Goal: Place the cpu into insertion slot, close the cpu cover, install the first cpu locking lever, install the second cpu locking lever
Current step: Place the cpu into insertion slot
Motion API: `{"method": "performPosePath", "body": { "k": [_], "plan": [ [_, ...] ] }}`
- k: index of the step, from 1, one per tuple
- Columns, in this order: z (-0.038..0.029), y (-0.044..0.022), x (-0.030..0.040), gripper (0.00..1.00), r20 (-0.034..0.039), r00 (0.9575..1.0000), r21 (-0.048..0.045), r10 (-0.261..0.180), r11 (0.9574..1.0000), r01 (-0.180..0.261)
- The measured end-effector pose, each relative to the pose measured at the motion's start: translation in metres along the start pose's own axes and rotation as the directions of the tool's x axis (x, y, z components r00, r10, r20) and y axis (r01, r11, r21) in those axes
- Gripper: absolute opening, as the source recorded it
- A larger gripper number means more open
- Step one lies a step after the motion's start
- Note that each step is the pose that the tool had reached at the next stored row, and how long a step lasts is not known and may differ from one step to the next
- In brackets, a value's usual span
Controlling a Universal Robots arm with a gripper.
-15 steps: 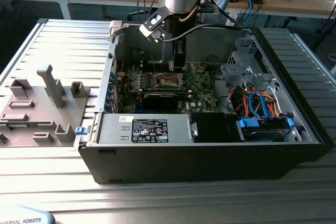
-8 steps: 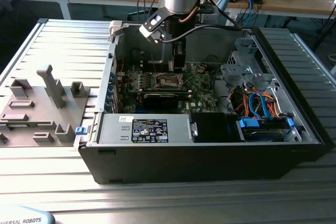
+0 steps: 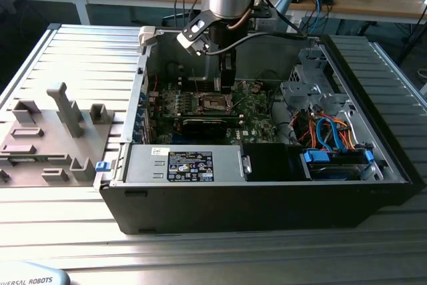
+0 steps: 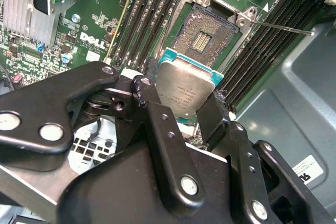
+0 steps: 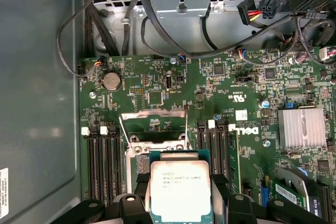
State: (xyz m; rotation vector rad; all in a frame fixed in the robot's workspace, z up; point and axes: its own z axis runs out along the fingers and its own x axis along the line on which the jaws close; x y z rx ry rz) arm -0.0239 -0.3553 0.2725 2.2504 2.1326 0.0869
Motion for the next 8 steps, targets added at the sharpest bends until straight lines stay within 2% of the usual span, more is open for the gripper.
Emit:
{"method": "performPosePath", "body": {
  "k": [3,8],
  "plan": [
    [0.0039,-0.0003,0.0000,0.54,0.0000,1.0000,0.0000,0.000,1.0000,0.000],
    [0.0052,-0.0004,-0.0001,0.54,0.0000,1.0000,0.0000,0.000,1.0000,0.000]
  ]
}}
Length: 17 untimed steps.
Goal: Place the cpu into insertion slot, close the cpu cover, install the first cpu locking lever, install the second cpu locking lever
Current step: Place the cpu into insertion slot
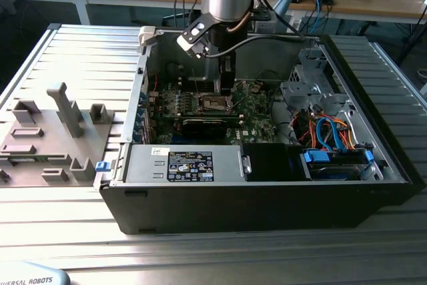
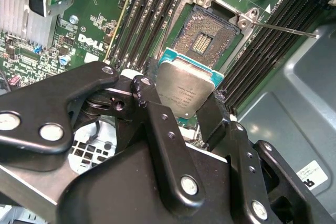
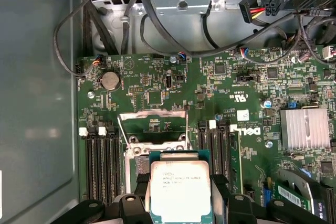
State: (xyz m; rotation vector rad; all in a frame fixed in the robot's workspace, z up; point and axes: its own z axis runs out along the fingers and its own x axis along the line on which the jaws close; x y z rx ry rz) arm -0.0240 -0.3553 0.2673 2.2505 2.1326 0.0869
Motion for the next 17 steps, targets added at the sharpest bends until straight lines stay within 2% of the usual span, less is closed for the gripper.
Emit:
{"method": "performPosePath", "body": {
  "k": [17],
  "plan": [
    [0.0045,-0.0003,0.0000,0.54,0.0000,1.0000,0.0000,0.000,1.0000,0.000]
  ]
}}
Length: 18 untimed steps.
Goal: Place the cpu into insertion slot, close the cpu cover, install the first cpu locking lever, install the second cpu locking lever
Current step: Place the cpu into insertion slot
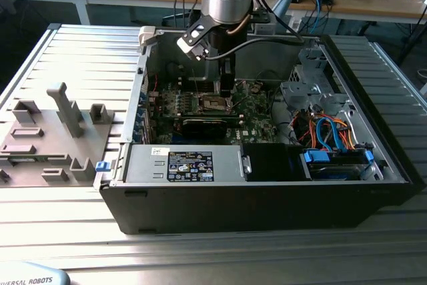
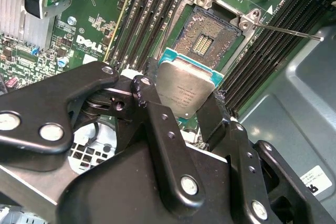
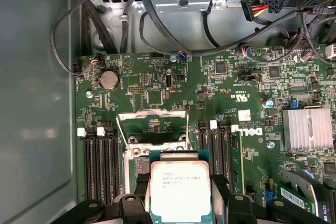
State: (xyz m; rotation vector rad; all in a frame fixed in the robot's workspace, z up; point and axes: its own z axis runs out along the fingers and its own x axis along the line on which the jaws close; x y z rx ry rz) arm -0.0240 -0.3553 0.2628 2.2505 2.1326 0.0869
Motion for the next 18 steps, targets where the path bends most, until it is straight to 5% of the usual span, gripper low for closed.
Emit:
{"method": "performPosePath", "body": {
  "k": [18],
  "plan": [
    [0.0036,-0.0002,-0.0001,0.54,0.0000,1.0000,0.0000,0.000,1.0000,0.000]
  ]
}}
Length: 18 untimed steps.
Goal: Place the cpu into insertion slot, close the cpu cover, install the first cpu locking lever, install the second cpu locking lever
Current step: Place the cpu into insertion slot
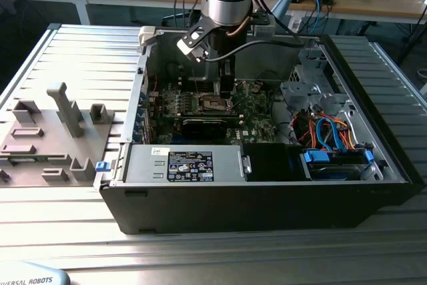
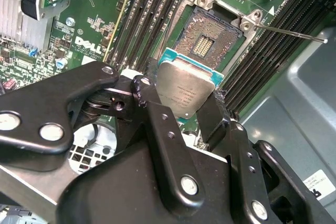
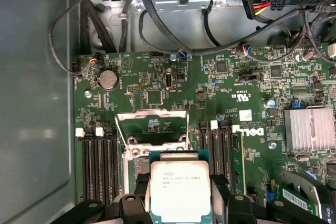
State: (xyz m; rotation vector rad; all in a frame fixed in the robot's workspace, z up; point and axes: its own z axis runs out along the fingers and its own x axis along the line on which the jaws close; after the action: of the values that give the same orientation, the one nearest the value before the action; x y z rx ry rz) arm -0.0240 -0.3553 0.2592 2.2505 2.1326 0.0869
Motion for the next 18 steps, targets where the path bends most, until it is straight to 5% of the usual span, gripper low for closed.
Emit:
{"method": "performPosePath", "body": {
  "k": [18],
  "plan": [
    [0.0035,-0.0002,-0.0001,0.54,0.0000,1.0000,0.0000,0.000,1.0000,0.000]
  ]
}}
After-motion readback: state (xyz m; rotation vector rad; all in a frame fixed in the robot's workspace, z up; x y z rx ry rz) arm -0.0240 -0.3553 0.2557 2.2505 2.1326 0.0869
